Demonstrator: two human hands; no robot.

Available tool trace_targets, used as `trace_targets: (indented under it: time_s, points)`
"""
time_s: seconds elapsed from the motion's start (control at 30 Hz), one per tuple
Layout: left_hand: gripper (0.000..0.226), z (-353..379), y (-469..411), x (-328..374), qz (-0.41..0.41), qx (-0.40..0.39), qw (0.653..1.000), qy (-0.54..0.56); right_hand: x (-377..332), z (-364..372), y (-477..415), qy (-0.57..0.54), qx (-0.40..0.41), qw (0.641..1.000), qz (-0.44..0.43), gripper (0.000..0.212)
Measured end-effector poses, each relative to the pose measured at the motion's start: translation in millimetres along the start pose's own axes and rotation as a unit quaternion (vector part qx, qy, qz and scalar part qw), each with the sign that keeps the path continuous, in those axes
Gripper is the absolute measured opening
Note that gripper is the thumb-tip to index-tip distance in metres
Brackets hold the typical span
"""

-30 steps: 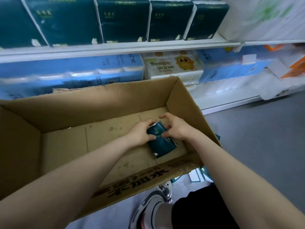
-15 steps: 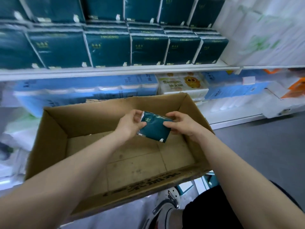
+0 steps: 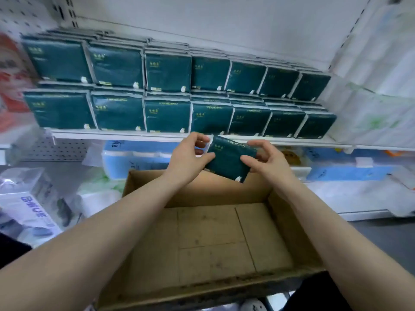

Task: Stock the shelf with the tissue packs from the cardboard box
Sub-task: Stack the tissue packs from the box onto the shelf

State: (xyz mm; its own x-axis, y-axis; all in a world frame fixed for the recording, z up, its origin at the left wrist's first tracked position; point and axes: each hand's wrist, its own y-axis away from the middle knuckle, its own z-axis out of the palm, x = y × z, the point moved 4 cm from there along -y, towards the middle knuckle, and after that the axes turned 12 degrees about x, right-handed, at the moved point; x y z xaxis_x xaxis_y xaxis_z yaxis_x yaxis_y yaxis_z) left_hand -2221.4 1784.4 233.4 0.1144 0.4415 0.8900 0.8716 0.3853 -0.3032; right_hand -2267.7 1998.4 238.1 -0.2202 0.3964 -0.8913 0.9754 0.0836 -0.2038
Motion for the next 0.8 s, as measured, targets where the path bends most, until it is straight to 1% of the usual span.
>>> trace_targets:
  time_s: [0.13, 0.27, 0.37, 0.5, 0.6, 0.67, 0.8]
  points:
    - [0.027, -36.1, -26.7, 30.4, 0.039, 0.064, 0.997, 0.027, -59.4, 9.3, -26.6, -0.010, 0.021, 0.998, -0.053, 0.031]
    - [0.033, -56.4, -59.5, 46.1, 0.054, 0.078, 0.995, 0.039, -102.0, 19.0, -69.2, -0.005, 0.048, 0.995, -0.089, 0.030]
    - [0.037, -58.6, -81.6, 54.7, 0.064, 0.074, 0.994, 0.046, -121.3, 21.9, -100.4, -0.008, 0.071, 0.992, -0.103, 0.031]
    - [0.049, -49.4, -107.2, 59.3, 0.063, 0.050, 0.996, 0.028, -128.9, 26.9, -134.1, 0.013, 0.097, 0.987, -0.128, 0.033]
    - [0.062, -39.6, -125.1, 54.9, 0.065, 0.061, 0.996, -0.014, -127.1, 33.1, -153.6, 0.028, 0.108, 0.983, -0.146, 0.033]
    - [0.063, -33.6, -133.9, 51.2, 0.062, 0.061, 0.996, -0.031, -123.8, 37.5, -165.3, 0.036, 0.113, 0.981, -0.154, 0.032]
    - [0.059, -23.9, -144.4, 43.9, 0.053, 0.039, 0.997, -0.039, -119.1, 48.4, -181.3, 0.064, 0.117, 0.973, -0.187, 0.033]
